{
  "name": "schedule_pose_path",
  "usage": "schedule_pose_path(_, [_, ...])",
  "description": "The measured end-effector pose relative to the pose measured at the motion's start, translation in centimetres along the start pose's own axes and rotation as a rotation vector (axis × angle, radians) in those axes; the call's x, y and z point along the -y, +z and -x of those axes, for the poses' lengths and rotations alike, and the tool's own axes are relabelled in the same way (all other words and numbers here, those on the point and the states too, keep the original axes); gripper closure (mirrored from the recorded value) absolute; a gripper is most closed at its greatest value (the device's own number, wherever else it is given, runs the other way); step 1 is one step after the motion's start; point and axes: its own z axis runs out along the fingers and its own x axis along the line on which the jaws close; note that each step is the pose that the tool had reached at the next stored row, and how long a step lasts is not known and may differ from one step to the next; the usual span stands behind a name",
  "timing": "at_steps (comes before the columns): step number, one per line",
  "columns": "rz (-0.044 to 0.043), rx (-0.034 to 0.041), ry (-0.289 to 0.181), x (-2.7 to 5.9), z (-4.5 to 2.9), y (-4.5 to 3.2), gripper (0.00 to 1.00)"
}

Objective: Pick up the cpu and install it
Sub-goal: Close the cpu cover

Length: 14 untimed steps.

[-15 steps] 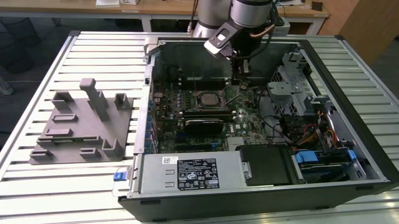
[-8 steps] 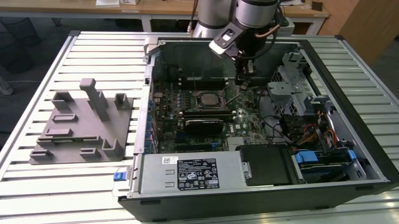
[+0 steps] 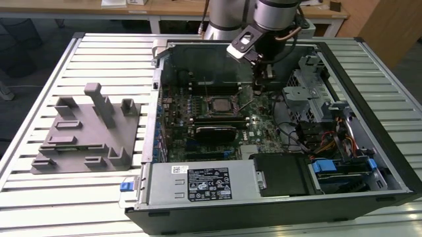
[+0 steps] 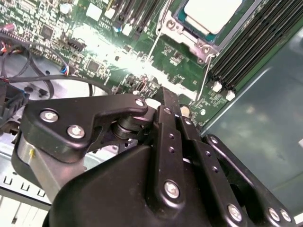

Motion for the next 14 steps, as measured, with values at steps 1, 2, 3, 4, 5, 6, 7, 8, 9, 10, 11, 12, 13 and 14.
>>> schedule_pose_path(1, [0.0001,-0.0002,0.0,-0.1,-0.03,0.06,0.89])
schedule_pose_path(2, [0.0,-0.0003,0.0,-0.23,-0.07,0.13,0.89])
schedule_pose_path(3, [-0.0003,-0.0002,0.0,-0.41,-0.11,0.19,0.89])
schedule_pose_path(4, [-0.001,-0.0001,0.0,-0.61,-0.16,0.25,0.89])
schedule_pose_path(5, [-0.0014,-0.0004,-0.001,-0.74,-0.19,0.35,0.89])
schedule_pose_path(6, [-0.0017,-0.0003,-0.001,-0.83,-0.22,0.45,0.89])
schedule_pose_path(7, [-0.0018,-0.0003,-0.001,-0.89,-0.27,0.58,0.89])
schedule_pose_path(8, [-0.0019,-0.0003,-0.001,-0.92,-0.32,0.74,0.89])
schedule_pose_path(9, [-0.002,-0.0003,-0.001,-0.96,-0.37,0.93,0.89])
schedule_pose_path(10, [-0.002,-0.0004,-0.001,-0.99,-0.42,1.12,0.89])
schedule_pose_path(11, [-0.002,-0.0004,-0.001,-1.0,-0.46,1.29,0.89])
schedule_pose_path(12, [-0.0021,-0.0003,-0.001,-1.0,-0.48,1.47,0.89])
schedule_pose_path(13, [-0.0021,-0.0003,-0.001,-1.0,-0.5,1.65,0.89])
schedule_pose_path(14, [-0.0021,-0.0002,-0.002,-0.99,-0.51,1.83,0.89])
